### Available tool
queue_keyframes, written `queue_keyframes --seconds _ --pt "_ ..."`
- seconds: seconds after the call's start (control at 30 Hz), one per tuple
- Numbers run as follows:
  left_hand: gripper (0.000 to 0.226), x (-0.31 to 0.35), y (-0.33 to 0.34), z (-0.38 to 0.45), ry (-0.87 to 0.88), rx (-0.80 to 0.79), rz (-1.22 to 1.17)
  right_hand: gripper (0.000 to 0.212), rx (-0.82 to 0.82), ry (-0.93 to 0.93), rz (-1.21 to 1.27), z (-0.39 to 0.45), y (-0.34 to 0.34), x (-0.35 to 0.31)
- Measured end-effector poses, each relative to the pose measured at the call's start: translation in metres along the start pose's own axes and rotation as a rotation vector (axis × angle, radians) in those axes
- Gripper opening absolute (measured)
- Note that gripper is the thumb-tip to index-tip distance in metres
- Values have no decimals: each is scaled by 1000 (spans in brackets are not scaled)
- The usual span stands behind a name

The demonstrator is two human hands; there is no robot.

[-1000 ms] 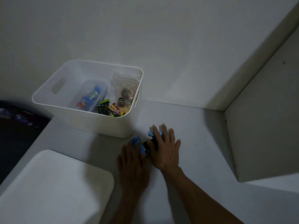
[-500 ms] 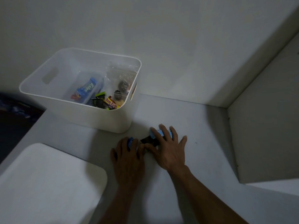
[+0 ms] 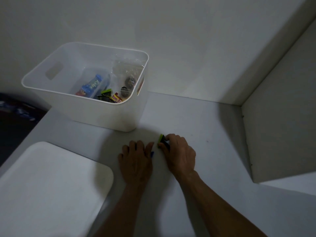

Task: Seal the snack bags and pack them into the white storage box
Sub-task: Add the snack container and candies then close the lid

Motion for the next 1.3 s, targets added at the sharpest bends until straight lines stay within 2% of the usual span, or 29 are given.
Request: queue_keyframes --seconds 0.13,0.23,0.4,0.47,0.53,0.6,0.67,0.8,0.97,1.03,1.2,1.3 --pt "46 1 -4 0 46 53 -82 35 63 -54 19 -5 -3 1" --pt "46 1 -8 -2 57 73 -156 34 47 -28 73 -9 -9 4" --pt "47 5 -45 -10 -2 86 -317 33 -95 254 275 -16 -41 11" --pt "40 8 -72 -9 -18 62 -365 33 -84 315 355 -13 -66 8" --pt "32 12 -102 -3 -6 33 -302 34 -54 332 396 -3 -92 -1" --pt "34 18 -144 7 2 95 -312 35 -12 339 440 14 -125 -19" --pt "44 15 -201 19 -90 206 -447 33 20 345 487 34 -162 -43" --pt "46 -10 -279 57 -199 311 -593 31 88 311 557 79 -216 -103" --pt "58 -63 -330 115 -233 434 -577 30 126 283 613 120 -231 -180" --pt "58 -79 -334 137 -226 413 -596 30 133 284 624 132 -223 -206" --pt "63 -88 -302 187 -192 232 -623 28 118 379 599 158 -177 -236" --pt "76 -82 -258 212 -171 40 -616 33 92 460 565 169 -147 -232"
Point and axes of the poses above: each hand's wrist, its own z-axis towards the middle knuckle, its own y-axis out of the palm, x = y × z, the point moved 7 cm from there along z, towards the middle knuckle, and after that the axes turned 2 degrees about y, right-handed, at the moved point
